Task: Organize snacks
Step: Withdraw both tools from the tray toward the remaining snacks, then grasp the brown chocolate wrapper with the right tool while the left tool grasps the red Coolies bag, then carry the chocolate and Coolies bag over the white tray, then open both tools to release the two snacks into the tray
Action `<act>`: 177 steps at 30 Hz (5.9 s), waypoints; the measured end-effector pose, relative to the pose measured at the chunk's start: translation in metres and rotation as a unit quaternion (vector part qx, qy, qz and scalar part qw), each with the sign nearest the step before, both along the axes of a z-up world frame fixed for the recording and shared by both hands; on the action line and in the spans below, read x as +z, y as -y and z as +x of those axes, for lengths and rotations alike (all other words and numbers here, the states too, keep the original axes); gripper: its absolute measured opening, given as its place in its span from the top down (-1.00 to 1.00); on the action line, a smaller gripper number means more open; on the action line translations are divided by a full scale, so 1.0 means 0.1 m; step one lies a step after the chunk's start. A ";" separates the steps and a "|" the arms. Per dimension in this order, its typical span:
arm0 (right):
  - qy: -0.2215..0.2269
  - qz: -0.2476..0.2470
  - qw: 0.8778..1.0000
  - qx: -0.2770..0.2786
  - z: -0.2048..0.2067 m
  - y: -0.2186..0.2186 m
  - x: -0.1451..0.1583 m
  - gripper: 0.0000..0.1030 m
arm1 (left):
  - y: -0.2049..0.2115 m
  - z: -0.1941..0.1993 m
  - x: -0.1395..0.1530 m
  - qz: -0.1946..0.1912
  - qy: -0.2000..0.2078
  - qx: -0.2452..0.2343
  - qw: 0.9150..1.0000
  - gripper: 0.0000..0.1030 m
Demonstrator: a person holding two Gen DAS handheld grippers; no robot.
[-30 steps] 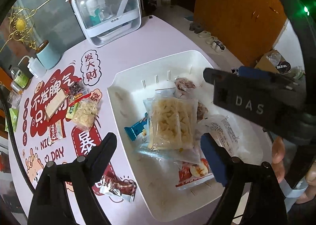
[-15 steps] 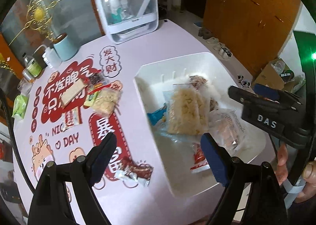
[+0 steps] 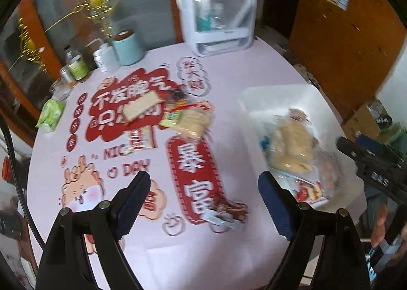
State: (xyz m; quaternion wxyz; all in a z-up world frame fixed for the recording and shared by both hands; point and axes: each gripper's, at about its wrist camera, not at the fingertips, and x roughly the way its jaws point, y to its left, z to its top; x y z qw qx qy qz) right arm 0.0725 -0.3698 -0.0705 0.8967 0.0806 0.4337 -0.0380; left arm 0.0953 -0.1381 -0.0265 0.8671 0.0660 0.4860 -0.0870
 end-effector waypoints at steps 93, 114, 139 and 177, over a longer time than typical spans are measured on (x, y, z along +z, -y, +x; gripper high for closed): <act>-0.125 0.026 0.981 0.148 -0.10 -2.14 -0.81 0.21 | -1.18 0.54 -1.16 0.031 -0.161 -0.228 0.960 0.11; 0.017 0.017 0.998 0.065 -0.44 -0.37 0.13 0.21 | 0.94 0.65 -0.23 0.000 -0.039 -0.182 0.982 0.11; -0.029 0.018 0.998 0.061 -0.19 0.56 -0.24 0.13 | 2.06 0.92 -0.53 0.030 -0.043 -0.145 0.988 -0.43; -0.010 0.060 0.996 0.070 -0.35 0.12 -0.20 0.08 | 0.99 0.22 -0.12 0.068 0.000 -0.083 0.994 -0.72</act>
